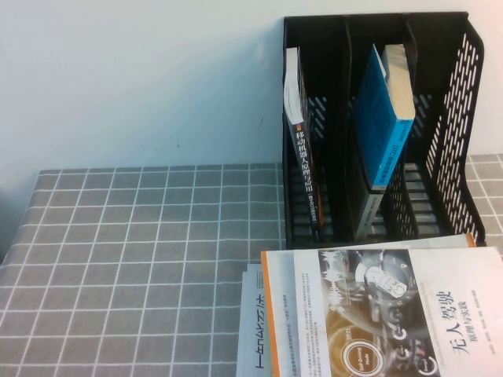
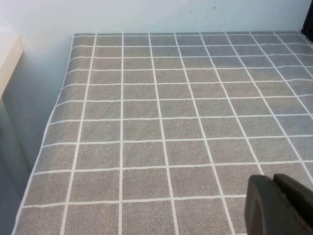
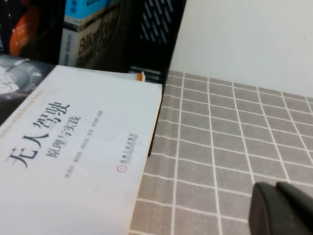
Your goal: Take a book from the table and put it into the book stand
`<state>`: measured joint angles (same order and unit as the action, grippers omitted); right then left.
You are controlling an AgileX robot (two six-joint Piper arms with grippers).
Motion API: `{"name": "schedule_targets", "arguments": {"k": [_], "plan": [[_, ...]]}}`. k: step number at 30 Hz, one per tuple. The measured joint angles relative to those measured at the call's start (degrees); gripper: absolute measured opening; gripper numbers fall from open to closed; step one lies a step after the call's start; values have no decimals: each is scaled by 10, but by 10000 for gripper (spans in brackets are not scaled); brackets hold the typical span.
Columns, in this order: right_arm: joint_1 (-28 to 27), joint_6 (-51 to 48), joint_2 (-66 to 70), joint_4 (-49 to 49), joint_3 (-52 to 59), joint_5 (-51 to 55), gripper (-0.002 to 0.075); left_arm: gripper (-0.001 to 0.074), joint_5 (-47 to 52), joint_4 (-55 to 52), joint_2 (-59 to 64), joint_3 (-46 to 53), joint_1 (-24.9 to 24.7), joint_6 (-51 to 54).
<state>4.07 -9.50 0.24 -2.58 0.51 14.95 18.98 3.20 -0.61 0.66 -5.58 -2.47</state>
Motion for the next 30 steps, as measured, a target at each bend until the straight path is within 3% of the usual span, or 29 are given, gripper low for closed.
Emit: {"name": "schedule_targets", "arguments": {"k": [7,30], "plan": [[-7,58,-10,-1,7,54,-3,-2,0,1,-1,0,0,1],[-7,9,-10,-1,7,55,-3,-2,0,1,-1,0,0,1]]}}
